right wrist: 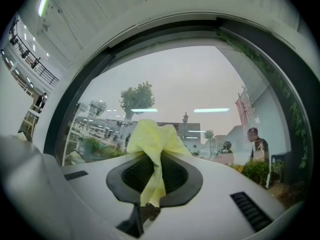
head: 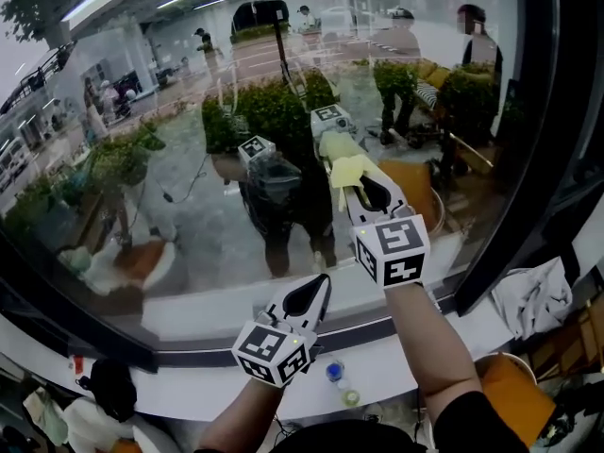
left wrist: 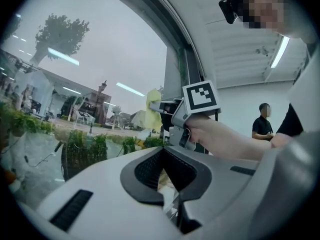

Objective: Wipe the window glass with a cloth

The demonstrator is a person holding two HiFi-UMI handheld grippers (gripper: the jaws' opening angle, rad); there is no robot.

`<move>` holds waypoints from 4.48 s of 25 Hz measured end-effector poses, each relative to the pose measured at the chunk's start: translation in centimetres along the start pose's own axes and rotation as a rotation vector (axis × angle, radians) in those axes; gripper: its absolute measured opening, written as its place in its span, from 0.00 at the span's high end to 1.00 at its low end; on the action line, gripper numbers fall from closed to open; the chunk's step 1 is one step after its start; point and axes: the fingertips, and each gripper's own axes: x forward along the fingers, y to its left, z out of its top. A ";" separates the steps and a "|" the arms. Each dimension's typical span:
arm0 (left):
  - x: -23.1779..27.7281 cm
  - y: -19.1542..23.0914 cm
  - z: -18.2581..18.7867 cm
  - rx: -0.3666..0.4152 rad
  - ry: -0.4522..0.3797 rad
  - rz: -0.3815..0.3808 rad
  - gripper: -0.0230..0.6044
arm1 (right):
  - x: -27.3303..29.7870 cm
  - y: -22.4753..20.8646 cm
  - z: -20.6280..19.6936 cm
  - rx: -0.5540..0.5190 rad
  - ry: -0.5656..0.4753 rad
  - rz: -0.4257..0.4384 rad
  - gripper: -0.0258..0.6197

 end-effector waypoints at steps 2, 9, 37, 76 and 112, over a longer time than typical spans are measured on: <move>2.3 -1.4 -0.8 -0.001 0.010 -0.020 0.95 | -1.0 -3.1 -1.1 0.005 0.007 -0.025 0.88; 8.5 -6.0 -2.2 -0.010 0.022 -0.082 0.95 | -4.1 -11.7 -3.6 0.014 0.037 -0.096 0.88; 21.1 -13.9 -5.2 -0.036 0.070 -0.194 0.95 | -11.6 -32.0 -9.8 0.077 0.110 -0.312 0.88; 6.6 -8.1 -6.7 -0.061 0.092 0.087 0.95 | -15.7 -21.5 -14.5 0.113 0.187 -0.229 0.88; -28.3 -11.4 -15.0 -0.231 0.169 0.276 0.95 | -35.9 20.6 -17.7 0.277 0.385 0.102 0.88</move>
